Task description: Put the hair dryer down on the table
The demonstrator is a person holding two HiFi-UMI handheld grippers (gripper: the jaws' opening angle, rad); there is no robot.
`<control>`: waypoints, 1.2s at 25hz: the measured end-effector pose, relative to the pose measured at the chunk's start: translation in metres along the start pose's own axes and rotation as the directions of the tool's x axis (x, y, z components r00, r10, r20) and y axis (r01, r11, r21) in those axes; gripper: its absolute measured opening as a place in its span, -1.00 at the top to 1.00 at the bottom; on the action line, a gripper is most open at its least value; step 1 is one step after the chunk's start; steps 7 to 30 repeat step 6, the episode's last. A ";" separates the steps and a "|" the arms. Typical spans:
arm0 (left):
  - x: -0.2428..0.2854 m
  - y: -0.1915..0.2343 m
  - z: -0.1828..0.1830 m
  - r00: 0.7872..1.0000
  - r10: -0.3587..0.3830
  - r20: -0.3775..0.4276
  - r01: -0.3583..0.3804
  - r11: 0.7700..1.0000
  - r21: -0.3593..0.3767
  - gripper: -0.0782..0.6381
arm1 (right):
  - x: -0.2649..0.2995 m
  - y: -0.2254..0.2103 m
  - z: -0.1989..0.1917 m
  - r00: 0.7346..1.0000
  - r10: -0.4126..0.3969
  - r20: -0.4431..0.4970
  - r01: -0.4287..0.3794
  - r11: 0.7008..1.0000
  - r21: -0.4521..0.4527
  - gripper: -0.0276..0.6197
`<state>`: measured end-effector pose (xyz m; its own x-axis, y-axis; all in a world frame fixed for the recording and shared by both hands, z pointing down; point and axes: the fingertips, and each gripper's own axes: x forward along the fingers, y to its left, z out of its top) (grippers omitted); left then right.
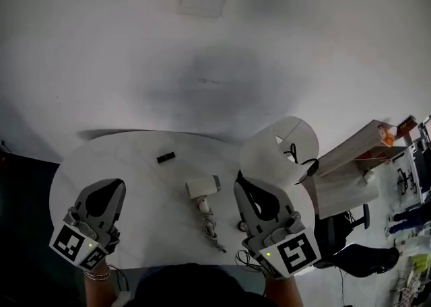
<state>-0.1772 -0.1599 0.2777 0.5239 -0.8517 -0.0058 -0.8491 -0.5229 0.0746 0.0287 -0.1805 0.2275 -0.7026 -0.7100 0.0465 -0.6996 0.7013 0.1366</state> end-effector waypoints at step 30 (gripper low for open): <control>-0.001 -0.010 -0.008 1.000 -0.005 -0.017 0.004 1.000 -0.012 0.76 | 0.008 0.013 -0.002 0.998 0.058 0.021 -0.058 0.998 0.018 0.86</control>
